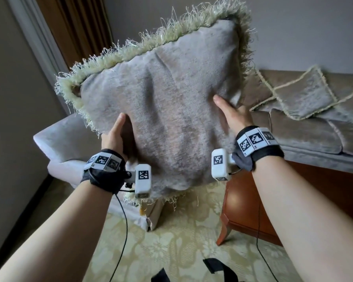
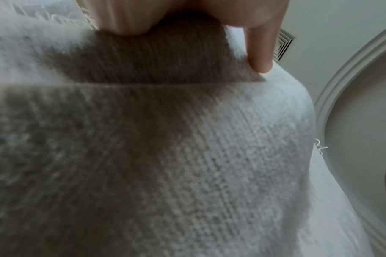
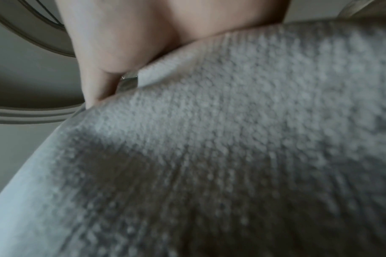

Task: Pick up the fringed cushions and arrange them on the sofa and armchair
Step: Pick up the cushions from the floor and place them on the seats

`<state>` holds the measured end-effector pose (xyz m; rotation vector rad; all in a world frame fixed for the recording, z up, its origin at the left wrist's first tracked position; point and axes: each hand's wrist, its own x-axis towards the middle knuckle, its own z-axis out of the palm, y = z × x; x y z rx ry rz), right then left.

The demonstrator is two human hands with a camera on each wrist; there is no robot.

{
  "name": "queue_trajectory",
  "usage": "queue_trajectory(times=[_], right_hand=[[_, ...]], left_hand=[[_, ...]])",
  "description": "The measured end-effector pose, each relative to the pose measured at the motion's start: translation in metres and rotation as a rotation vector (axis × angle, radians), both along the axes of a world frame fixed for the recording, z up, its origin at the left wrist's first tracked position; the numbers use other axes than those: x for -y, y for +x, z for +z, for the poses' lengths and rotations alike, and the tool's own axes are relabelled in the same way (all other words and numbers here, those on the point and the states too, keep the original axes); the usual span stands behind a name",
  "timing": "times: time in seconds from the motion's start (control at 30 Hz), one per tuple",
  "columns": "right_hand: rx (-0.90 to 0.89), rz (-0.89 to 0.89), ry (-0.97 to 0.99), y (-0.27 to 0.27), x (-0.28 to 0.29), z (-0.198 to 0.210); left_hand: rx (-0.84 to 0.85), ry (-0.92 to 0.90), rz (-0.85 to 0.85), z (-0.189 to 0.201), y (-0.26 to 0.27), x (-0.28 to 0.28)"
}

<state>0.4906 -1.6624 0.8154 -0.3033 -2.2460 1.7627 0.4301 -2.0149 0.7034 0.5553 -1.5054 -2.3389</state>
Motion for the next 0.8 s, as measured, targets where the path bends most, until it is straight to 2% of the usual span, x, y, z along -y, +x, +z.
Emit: queue_trajectory(times=[0.13, 0.3, 0.47, 0.63, 0.8], right_hand=[[-0.011, 0.058, -0.014, -0.058, -0.015, -0.003], [0.006, 0.193, -0.024, -0.126, -0.027, 0.013], [-0.028, 0.248, -0.071, -0.191, -0.017, 0.014], [0.068, 0.298, -0.034, -0.273, 0.016, -0.004], [0.082, 0.31, -0.024, -0.36, 0.066, -0.025]], left_hand=[[-0.084, -0.009, -0.006, 0.016, -0.031, -0.021], [-0.031, -0.001, 0.057, 0.026, -0.081, -0.028], [-0.044, 0.001, 0.193, 0.028, -0.119, -0.028], [-0.012, 0.005, 0.208, 0.008, -0.178, 0.012], [0.057, 0.012, 0.236, -0.028, -0.271, 0.077]])
